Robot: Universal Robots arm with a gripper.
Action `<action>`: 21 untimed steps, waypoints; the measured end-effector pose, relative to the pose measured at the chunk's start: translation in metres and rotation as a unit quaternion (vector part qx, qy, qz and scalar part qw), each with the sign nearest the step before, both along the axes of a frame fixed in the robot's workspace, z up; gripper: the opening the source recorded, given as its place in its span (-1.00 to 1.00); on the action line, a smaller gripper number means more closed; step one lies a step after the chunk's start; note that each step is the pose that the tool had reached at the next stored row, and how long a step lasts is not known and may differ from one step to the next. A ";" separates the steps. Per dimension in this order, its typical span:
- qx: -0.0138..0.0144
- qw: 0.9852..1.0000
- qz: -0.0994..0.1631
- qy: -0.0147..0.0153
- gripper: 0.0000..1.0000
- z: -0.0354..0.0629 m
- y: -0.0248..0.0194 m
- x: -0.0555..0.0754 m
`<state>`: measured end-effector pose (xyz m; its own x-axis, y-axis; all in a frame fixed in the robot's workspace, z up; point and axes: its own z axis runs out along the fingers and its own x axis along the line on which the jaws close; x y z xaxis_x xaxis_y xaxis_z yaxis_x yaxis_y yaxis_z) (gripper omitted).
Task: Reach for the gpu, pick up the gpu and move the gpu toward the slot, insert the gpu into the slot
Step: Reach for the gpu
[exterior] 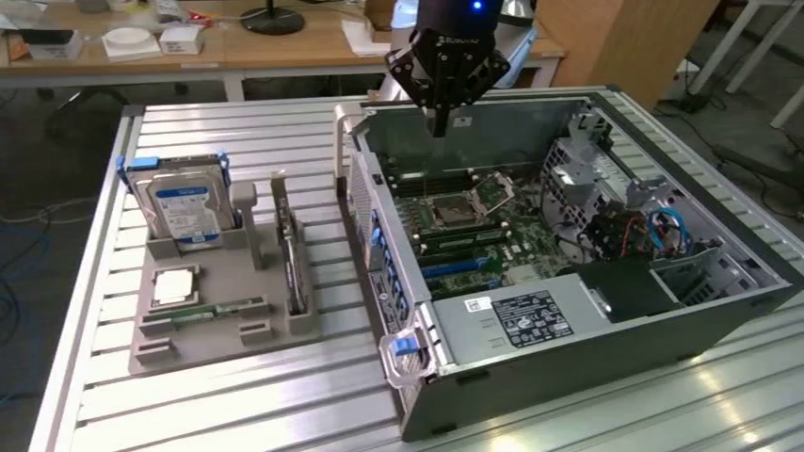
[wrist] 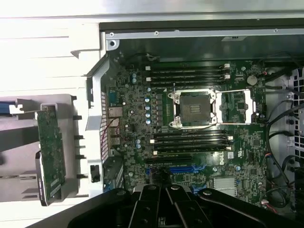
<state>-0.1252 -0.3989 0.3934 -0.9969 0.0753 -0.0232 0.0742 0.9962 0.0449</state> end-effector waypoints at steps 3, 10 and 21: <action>0.000 1.000 0.000 0.000 -0.80 -0.0001 0.0000 -0.006; 0.000 1.000 0.000 0.000 -0.80 -0.0001 -0.0003 -0.020; 0.000 1.000 0.000 0.000 -0.80 -0.0002 -0.0004 -0.036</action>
